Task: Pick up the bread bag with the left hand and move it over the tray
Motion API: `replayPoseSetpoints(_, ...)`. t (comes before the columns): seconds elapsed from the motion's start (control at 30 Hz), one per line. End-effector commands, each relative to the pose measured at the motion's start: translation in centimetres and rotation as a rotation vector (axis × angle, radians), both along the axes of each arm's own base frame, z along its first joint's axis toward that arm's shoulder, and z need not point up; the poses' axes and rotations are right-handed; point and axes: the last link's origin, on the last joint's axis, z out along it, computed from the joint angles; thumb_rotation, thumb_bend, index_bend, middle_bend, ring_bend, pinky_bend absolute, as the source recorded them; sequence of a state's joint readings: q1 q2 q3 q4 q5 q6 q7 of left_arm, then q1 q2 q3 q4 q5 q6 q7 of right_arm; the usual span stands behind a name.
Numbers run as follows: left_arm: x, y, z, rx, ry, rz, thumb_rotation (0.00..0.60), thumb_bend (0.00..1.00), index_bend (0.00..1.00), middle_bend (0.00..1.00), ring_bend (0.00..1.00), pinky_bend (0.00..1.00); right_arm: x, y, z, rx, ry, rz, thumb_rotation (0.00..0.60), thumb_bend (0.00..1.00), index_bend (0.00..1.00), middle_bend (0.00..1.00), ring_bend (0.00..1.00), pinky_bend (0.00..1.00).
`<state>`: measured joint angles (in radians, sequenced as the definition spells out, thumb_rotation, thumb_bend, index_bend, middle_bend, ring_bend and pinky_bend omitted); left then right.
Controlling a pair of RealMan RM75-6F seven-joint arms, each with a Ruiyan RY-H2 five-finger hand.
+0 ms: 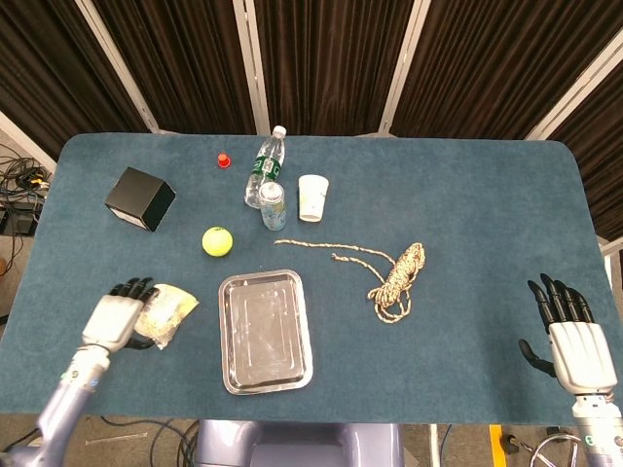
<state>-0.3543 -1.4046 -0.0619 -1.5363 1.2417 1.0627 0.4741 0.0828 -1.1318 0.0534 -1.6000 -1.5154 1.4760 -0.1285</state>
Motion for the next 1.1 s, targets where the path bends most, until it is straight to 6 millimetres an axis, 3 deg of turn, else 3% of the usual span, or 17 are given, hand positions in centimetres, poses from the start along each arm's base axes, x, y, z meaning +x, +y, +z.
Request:
replayPoseSetpoints(0.03, 0.4, 0.4, -0.6, 0.052, 0.015, -0.047, 0.600, 0.31, 0.56, 0.54, 0.47, 0.55, 0.0, 0.0, 0.0, -0.001, -0.001, 0.000, 0.600, 0.30, 0.00, 0.00, 0.00, 0.10)
replayPoseSetpoints(0.17, 0.3, 0.1, 0.3, 0.075, 0.007, -0.065, 0.600, 0.33, 0.67, 0.66, 0.59, 0.64, 0.0, 0.0, 0.1, -0.003, -0.002, 0.002, 0.600, 0.30, 0.00, 0.00, 0.00, 0.10)
replayPoseSetpoints(0.43, 2.0, -0.4, 4.6, 0.133, -0.040, -0.136, 0.600, 0.33, 0.67, 0.66, 0.60, 0.64, 0.1, 0.0, -0.1, 0.002, 0.004, 0.002, 0.600, 0.30, 0.00, 0.00, 0.00, 0.10)
replayPoseSetpoints(0.6, 5.4, -0.2, 6.5, 0.168, -0.126, -0.225, 0.600, 0.32, 0.64, 0.64, 0.58, 0.63, 0.2, 0.0, -0.3, 0.007, 0.007, 0.006, 0.600, 0.30, 0.00, 0.00, 0.00, 0.10)
replayPoseSetpoints(0.77, 9.3, -0.2, 5.3, 0.125, -0.181, -0.296, 0.600, 0.31, 0.59, 0.59, 0.55, 0.61, 0.3, -0.1, -0.4, 0.009, 0.007, 0.010, 0.600, 0.30, 0.00, 0.00, 0.00, 0.10)
replayPoseSetpoints(0.93, 12.8, -0.7, 2.1, 0.050, -0.235, -0.330, 0.600, 0.27, 0.47, 0.46, 0.43, 0.53, 0.2, -0.1, -0.2, 0.004, -0.001, 0.007, 0.600, 0.30, 0.00, 0.00, 0.00, 0.10)
replayPoseSetpoints(1.03, 14.3, -1.1, 0.4, 0.009, -0.247, -0.345, 0.600, 0.24, 0.31, 0.25, 0.26, 0.37, 0.1, -0.1, -0.1, 0.000, -0.004, 0.004, 0.600, 0.30, 0.00, 0.00, 0.00, 0.10)
replayPoseSetpoints(1.1, 14.8, -1.3, -0.3, -0.004, -0.235, -0.353, 0.600, 0.21, 0.13, 0.07, 0.09, 0.22, 0.1, -0.1, 0.0, -0.001, -0.005, 0.003, 0.600, 0.30, 0.00, 0.00, 0.00, 0.10)
